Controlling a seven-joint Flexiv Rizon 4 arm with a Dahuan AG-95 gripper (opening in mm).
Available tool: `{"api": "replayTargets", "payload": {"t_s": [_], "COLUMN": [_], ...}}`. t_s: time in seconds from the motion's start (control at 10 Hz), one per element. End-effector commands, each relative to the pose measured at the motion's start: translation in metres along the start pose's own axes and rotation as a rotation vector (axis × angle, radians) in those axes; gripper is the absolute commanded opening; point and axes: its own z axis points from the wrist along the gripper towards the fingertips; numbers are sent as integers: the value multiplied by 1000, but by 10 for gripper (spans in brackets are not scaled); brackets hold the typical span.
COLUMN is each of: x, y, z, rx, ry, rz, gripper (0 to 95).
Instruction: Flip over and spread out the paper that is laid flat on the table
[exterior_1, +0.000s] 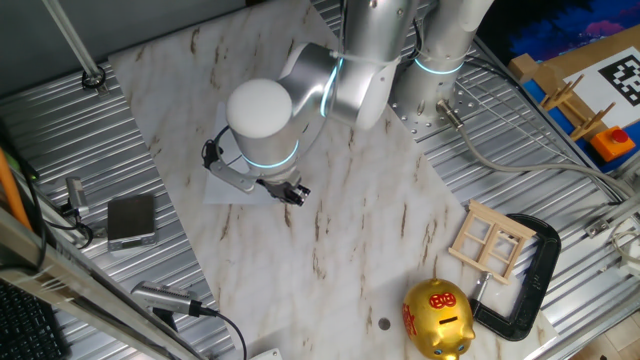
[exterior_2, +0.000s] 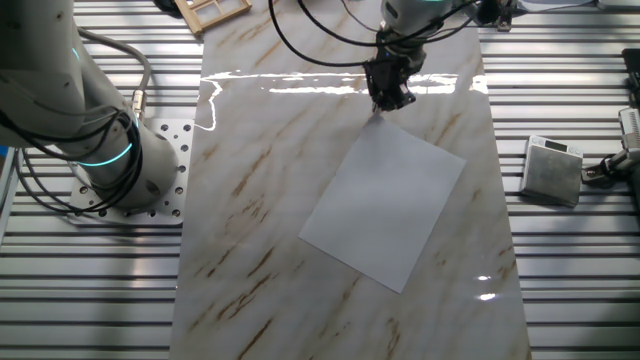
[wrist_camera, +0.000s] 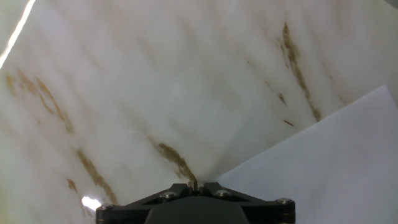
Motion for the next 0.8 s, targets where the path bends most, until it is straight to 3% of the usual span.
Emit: {"api": "replayTargets", "payload": {"t_s": [0.1, 0.2, 0.3, 0.4, 0.5, 0.8], "x": [1, 0, 0, -2, -4, -13], "y": [2, 3, 3, 8, 12, 18], "z": [-20, -38, -45, -69, -85, -118], "rx": [-16, -26, -28, -40, -45, -55], "ry": [0, 3, 3, 2, 7, 24], "rz": [-14, -23, -27, -36, -38, -46], "gripper": [0, 0, 0, 0, 0, 0]}}
